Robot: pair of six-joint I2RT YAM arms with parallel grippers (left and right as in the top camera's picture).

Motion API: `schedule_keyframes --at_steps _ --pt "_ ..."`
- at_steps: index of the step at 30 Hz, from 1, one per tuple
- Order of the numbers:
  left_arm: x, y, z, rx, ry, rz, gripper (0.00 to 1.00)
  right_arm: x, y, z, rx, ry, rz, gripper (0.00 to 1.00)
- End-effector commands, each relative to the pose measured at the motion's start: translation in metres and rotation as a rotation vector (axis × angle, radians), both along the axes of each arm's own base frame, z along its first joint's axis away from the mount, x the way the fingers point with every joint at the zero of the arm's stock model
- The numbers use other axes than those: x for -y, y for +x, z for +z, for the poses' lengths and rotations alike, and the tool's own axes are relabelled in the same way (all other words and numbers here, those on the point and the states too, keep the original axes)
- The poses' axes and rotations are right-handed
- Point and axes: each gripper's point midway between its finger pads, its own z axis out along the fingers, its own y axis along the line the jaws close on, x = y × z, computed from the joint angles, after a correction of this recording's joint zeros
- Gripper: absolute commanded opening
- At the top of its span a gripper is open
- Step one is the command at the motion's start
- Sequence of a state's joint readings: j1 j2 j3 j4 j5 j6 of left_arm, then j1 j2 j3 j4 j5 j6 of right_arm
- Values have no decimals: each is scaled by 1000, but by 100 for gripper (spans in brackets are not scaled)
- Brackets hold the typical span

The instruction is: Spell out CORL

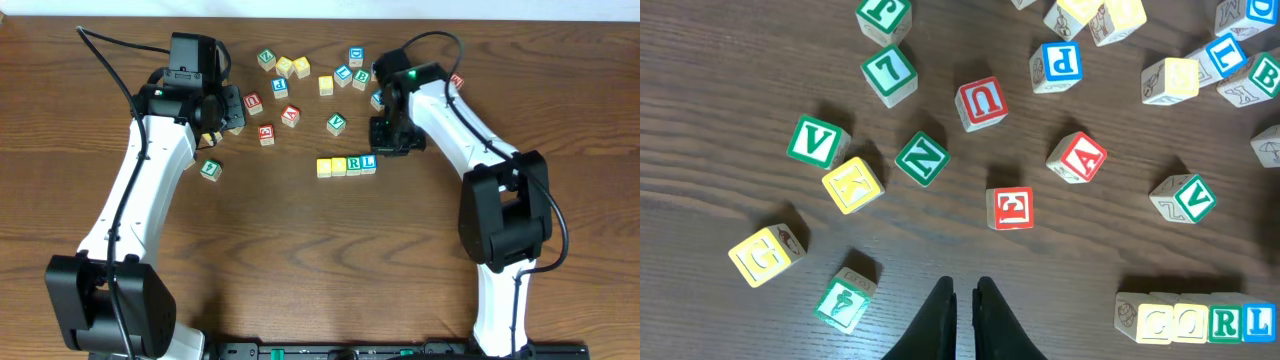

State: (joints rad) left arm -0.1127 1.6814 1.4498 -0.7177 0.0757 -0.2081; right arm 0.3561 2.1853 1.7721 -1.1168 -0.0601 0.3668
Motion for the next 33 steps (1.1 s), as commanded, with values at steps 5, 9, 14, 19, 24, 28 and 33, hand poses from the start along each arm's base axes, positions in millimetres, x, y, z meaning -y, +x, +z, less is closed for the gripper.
schedule_keyframes --at_steps 5,9,14,19,24,28,33 --pt "-3 1 4 11 14 -3 8 -10 -2 8 19 11 11 1" --pt "-3 1 5 12 14 -3 8 -14 -2 8 26 13 20 2" --pt "-3 1 4 11 14 -3 8 -14 -3 5 19 11 22 2" --pt "-3 1 4 11 14 -3 8 -14 -3 0 8 7 22 1" --pt "-3 1 5 11 14 -3 8 -14 -4 -4 -1 3 22 1" --pt "-3 1 4 11 14 -3 8 -13 -5 -9 -12 -2 22 1" --pt "-3 1 4 11 14 -3 8 -13 -6 -13 -17 -4 22 1"
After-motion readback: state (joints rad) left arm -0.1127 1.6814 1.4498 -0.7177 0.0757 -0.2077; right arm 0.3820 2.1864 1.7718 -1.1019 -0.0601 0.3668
